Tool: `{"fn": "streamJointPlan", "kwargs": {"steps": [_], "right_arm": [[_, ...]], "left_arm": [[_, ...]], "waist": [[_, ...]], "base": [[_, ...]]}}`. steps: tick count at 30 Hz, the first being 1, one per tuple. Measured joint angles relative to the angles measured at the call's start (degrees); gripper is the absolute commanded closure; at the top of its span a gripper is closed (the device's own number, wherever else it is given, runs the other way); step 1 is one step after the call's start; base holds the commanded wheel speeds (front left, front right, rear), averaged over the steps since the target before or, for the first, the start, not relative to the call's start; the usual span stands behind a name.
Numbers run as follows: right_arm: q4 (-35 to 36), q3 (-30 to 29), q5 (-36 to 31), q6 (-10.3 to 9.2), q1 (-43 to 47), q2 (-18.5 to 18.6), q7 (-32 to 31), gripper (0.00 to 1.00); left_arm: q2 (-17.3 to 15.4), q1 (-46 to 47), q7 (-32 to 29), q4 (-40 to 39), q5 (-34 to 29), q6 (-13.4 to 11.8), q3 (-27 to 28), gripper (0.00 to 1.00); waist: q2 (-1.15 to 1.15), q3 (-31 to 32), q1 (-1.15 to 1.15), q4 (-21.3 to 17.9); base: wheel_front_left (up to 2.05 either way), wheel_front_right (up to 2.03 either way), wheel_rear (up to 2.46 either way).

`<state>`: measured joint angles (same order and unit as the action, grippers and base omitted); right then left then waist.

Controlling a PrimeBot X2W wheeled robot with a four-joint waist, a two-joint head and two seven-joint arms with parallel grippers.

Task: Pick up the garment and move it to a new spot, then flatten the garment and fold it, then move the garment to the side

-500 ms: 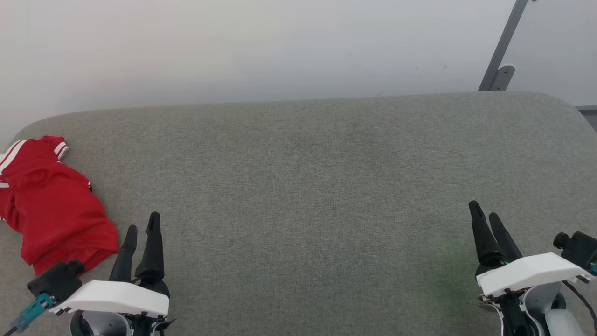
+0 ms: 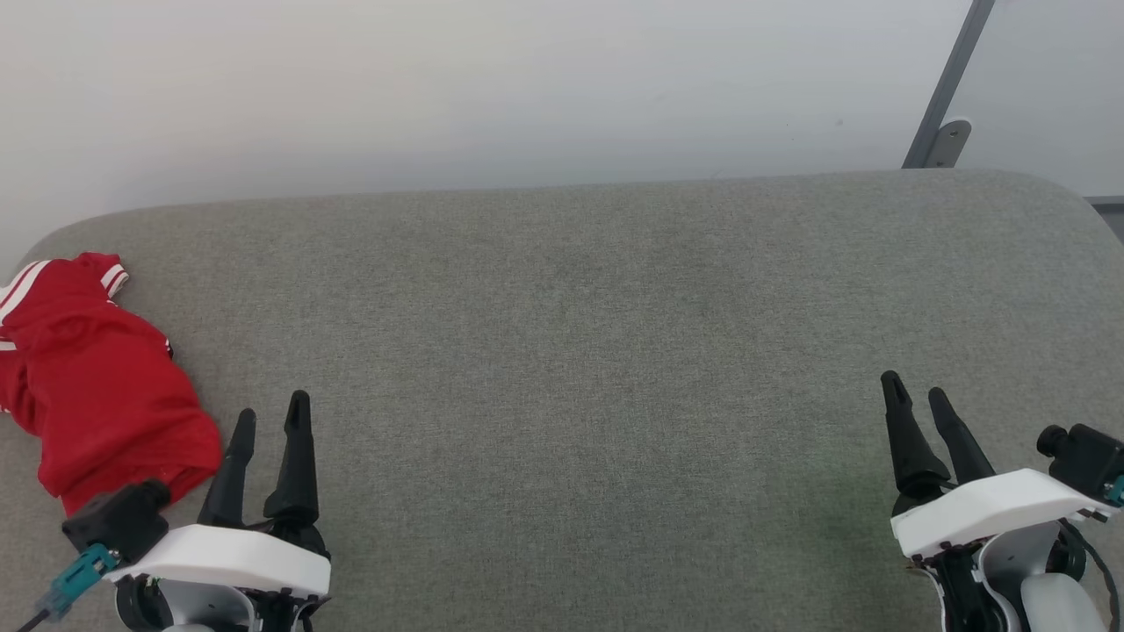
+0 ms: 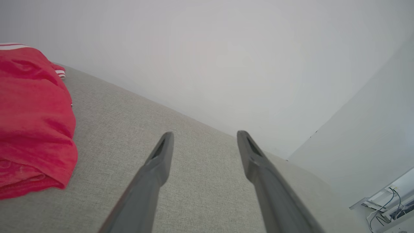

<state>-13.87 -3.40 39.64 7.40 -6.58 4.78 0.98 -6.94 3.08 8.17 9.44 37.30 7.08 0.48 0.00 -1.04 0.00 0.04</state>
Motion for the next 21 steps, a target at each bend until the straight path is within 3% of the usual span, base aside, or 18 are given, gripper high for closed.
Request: {"fn": "streamJointPlan", "kwargs": {"steps": [21], "right_arm": [[1.77,-0.24,-10.49,0.01,-0.54,-0.23,0.55,0.0]], "left_arm": [[-1.01,-0.05,2.93,-1.85,-10.71,0.16,-1.48,0.0]], "waist": [[0.0,-0.42,0.0,0.17]], "base": [[0.0,0.0,0.0]]}}
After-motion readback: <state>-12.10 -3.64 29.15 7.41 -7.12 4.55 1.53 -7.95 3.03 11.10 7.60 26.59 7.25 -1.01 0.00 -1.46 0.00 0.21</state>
